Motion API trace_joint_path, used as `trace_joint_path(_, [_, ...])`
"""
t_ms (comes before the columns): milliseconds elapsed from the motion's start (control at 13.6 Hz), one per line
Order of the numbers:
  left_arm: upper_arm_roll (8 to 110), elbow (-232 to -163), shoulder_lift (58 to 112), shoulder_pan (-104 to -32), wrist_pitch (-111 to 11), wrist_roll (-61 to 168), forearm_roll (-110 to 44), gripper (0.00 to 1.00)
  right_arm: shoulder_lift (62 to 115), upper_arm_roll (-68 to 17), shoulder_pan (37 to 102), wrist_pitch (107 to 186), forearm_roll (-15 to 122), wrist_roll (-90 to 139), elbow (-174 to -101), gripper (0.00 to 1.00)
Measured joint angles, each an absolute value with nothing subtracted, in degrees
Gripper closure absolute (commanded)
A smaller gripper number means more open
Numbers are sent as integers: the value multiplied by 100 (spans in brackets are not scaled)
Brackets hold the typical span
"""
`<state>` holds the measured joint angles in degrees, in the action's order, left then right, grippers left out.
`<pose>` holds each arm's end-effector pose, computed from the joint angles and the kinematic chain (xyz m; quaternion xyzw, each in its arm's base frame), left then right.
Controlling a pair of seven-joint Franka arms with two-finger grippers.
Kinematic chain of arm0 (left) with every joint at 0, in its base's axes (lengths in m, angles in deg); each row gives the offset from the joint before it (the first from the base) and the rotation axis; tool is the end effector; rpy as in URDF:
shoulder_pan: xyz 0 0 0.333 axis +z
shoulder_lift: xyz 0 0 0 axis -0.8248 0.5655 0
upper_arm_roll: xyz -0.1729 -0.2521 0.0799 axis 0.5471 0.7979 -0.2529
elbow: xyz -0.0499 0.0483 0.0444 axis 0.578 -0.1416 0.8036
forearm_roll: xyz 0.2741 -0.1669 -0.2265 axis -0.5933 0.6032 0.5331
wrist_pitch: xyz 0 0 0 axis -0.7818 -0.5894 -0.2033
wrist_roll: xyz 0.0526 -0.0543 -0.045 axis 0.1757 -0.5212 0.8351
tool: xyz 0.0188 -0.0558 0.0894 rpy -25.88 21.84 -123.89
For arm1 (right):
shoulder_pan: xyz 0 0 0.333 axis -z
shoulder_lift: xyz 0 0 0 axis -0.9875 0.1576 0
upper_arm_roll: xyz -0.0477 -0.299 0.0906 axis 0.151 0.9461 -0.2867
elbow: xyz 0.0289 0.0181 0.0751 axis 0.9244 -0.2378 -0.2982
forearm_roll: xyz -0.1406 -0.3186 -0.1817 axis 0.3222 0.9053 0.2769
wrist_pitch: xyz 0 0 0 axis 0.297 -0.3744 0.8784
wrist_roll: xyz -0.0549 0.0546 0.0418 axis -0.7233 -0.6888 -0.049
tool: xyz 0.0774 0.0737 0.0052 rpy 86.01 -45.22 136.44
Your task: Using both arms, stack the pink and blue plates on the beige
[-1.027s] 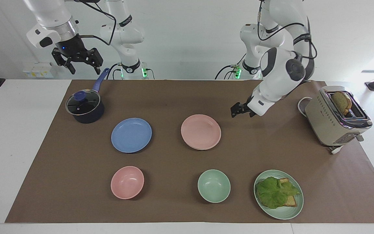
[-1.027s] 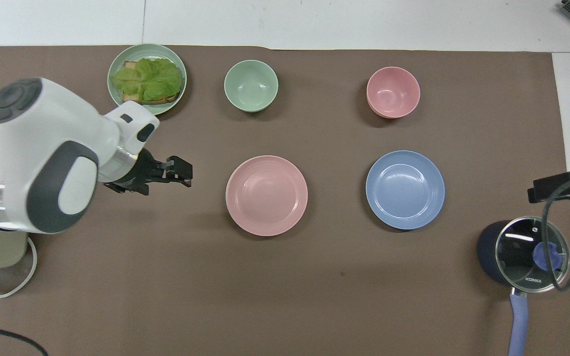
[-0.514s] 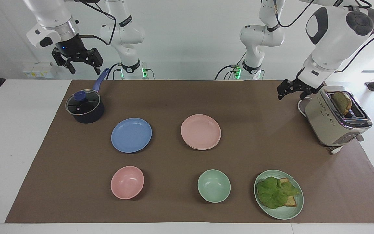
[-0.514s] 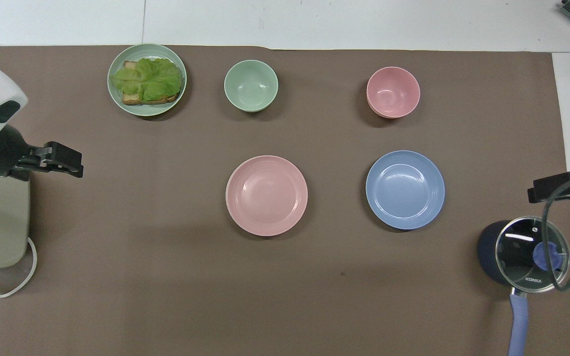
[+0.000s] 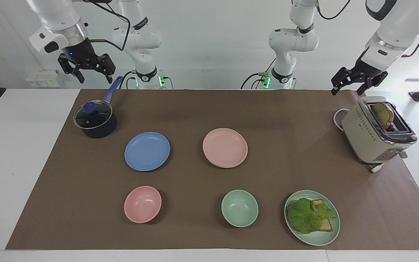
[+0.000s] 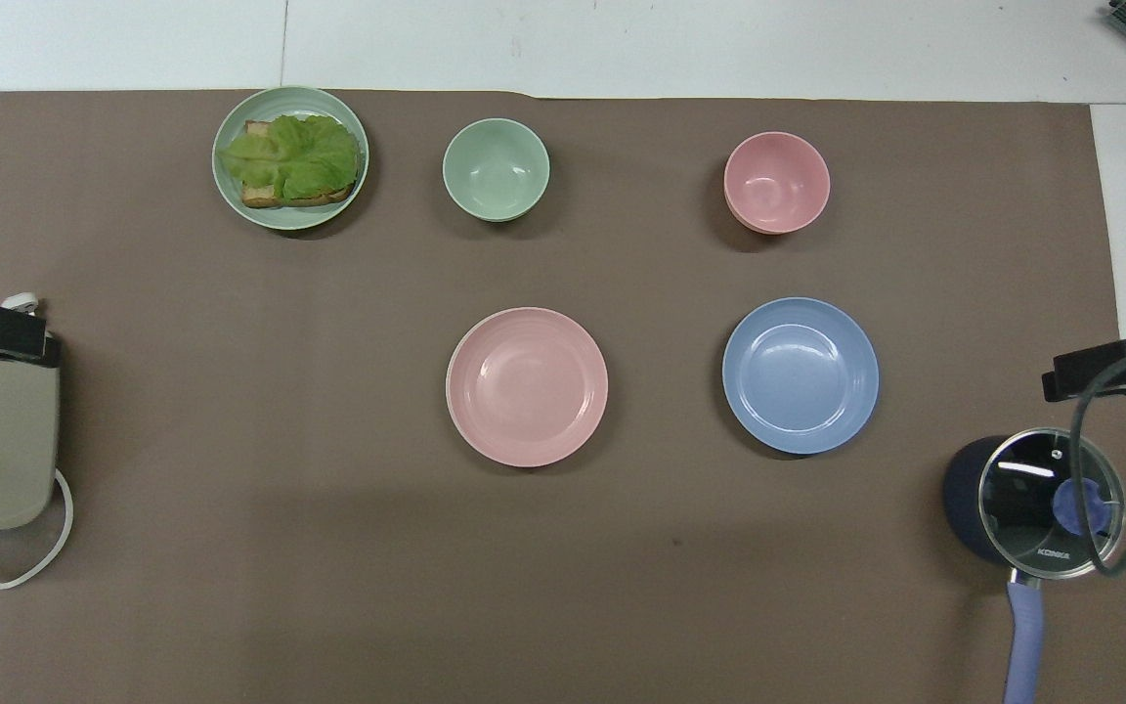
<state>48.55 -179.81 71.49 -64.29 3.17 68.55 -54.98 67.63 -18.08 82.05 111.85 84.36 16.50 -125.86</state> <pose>0.5249 -0.0133 0.6449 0.9994 -0.0064 -0.0173 0.0294 0.5088 -0.0108 0.6540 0.9994 -0.0136 -0.0304 0.0013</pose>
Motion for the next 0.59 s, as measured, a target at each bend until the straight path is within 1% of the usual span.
trace_joint_path(587, [4893,-17981,7112,-6429,317,6856,-5498,0,6763,-1808,8205,11185,8436,1650,-12586,0])
